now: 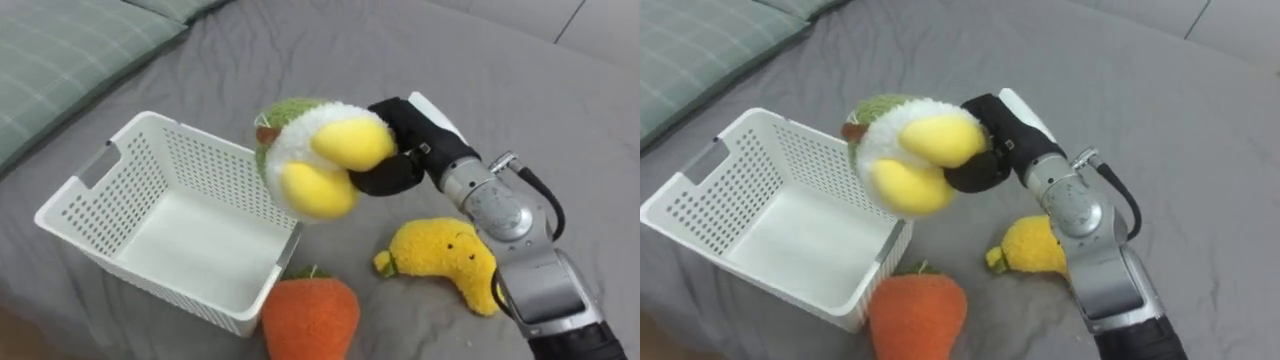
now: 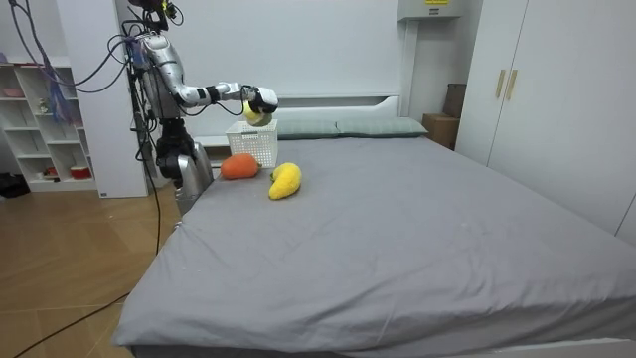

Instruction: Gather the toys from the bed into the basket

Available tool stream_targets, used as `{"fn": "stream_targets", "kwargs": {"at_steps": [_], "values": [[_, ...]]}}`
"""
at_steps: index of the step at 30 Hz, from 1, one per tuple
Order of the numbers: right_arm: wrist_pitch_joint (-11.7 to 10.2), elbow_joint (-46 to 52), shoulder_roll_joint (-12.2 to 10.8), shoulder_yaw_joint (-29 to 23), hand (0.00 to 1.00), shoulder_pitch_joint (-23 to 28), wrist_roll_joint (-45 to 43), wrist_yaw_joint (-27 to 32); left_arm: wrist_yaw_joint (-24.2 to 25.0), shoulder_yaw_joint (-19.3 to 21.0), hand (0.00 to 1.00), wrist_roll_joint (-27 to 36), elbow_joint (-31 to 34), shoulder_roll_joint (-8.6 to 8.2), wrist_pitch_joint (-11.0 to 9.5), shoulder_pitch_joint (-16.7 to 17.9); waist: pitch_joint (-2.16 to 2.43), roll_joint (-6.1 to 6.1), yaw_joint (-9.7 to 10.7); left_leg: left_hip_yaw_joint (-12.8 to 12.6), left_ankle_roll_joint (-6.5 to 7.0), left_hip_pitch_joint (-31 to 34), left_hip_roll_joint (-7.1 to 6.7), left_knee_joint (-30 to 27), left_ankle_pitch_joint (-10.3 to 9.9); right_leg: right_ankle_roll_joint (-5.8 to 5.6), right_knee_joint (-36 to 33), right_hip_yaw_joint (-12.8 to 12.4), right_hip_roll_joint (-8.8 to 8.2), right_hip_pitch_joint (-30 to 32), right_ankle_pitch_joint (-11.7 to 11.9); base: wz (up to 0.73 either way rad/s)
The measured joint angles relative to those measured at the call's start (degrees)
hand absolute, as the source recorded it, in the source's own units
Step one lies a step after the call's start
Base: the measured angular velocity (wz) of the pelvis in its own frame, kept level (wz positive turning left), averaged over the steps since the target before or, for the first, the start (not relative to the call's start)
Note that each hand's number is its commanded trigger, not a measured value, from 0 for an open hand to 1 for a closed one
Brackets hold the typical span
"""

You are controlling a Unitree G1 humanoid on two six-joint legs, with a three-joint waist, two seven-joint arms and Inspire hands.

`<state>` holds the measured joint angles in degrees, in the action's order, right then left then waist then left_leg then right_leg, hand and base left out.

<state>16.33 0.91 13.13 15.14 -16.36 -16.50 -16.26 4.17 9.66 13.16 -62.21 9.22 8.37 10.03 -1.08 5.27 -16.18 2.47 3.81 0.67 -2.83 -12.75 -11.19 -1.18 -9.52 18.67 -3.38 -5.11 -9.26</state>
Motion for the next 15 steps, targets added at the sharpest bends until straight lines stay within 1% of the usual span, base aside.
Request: {"fn": "stream_targets", "kwargs": {"at_steps": [1, 2, 3, 4, 5, 6, 7, 8, 10, 12, 15], "values": [[0.35, -1.29, -0.39, 1.00, 0.39, -0.91, -0.01, 0.00, 0.00, -0.28, 0.00, 0.00, 0.51, 0.00, 0.21, -0.02, 0.04, 0.10, -0.22, 0.35, 0.02, 0.16, -0.12, -0.02, 0.16, 0.00, 0.00, 0.48, -0.10, -0.03, 0.00, 0.22], [0.79, -2.19, -0.70, 1.86, 0.37, -1.81, -0.22, 0.00, 0.01, -0.34, 0.00, -0.04, 0.79, 0.05, 0.38, 0.04, 0.05, 0.31, -0.67, 0.97, 0.04, 0.52, -0.28, -0.04, 0.40, 0.00, 0.00, 1.29, -0.25, 0.03, 0.00, 0.24], [0.82, -2.66, -0.76, 2.07, 0.36, -2.16, -0.40, 0.00, 0.02, -0.34, 0.00, -0.26, 1.00, 0.10, 0.51, -0.11, 0.05, 0.46, -0.96, 1.19, 0.04, 0.72, -0.37, -0.04, 0.54, -0.01, 0.01, 1.70, -0.32, 0.12, 0.00, 0.26], [1.35, -3.43, -0.95, 2.39, 0.36, -3.04, -0.61, -0.01, 0.05, -0.43, 0.00, -0.41, 2.29, 0.10, 0.91, -0.51, 0.04, 0.68, -1.62, 1.65, 0.06, 0.98, -0.56, -0.04, 0.74, -0.04, 0.01, 1.96, -0.44, 0.23, -0.02, 0.20], [1.54, -4.27, -1.28, 2.70, 0.24, -3.96, -0.71, 0.04, 0.05, -0.47, 0.00, -0.40, 2.85, 0.12, 1.03, -0.49, 0.14, 0.84, -2.47, 2.00, 0.08, 1.08, -0.70, -0.01, 0.86, -0.06, 0.00, 2.03, -0.52, 0.24, -0.04, 0.15], [1.63, -4.77, -1.29, 3.05, 0.15, -4.52, -0.81, 0.07, 0.06, -0.47, 0.00, -0.39, 2.85, 0.17, 1.15, -0.55, 0.17, 0.90, -2.94, 2.00, 0.08, 1.06, -0.72, -0.01, 0.87, -0.07, 0.00, 2.03, -0.54, 0.23, -0.04, 0.10], [2.00, -5.27, -1.30, 3.87, 0.00, -5.38, -0.89, 0.11, 0.06, -0.46, 0.00, -0.39, 3.00, 0.31, 1.33, -0.77, 0.34, 1.17, -3.27, 2.20, 0.09, 1.07, -0.77, -0.02, 0.92, -0.07, 0.00, 2.12, -0.56, 0.18, -0.04, 0.09], [2.01, -5.31, -1.38, 4.34, 0.00, -5.69, -0.93, 0.14, 0.07, -0.41, 0.00, -0.37, 3.10, 0.43, 1.45, -0.83, 0.38, 1.45, -3.92, 2.52, 0.09, 1.10, -0.85, -0.02, 1.00, -0.07, 0.01, 2.48, -0.61, 0.09, -0.05, 0.10], [2.04, -5.32, -1.39, 4.79, 0.00, -5.97, -0.96, 0.18, 0.06, -0.37, 0.00, -0.38, 3.10, 0.42, 1.92, -1.05, 0.34, 1.76, -4.63, 2.77, 0.10, 1.24, -0.94, -0.27, 1.01, -0.07, 0.01, 3.08, -0.66, -0.03, -0.05, 0.13], [2.05, -5.49, -1.63, 4.97, 0.00, -6.19, -0.96, 0.39, 0.06, -0.36, 0.00, -0.46, 3.10, 0.44, 2.39, -1.15, 0.16, 1.74, -4.64, 3.33, 0.12, 1.86, -1.08, -0.93, 1.00, -0.07, -0.01, 3.62, -0.72, -0.07, -0.04, 0.18], [2.07, -6.13, -1.93, 4.96, 0.00, -6.21, -0.83, 0.67, 0.05, -0.31, 0.00, -1.76, 3.08, 0.61, 2.76, -1.32, 0.13, 1.99, -4.63, 4.17, 0.08, 2.43, -1.32, -1.18, 1.01, -0.14, -0.10, 3.33, -0.73, 0.25, -0.08, 0.13]]}}
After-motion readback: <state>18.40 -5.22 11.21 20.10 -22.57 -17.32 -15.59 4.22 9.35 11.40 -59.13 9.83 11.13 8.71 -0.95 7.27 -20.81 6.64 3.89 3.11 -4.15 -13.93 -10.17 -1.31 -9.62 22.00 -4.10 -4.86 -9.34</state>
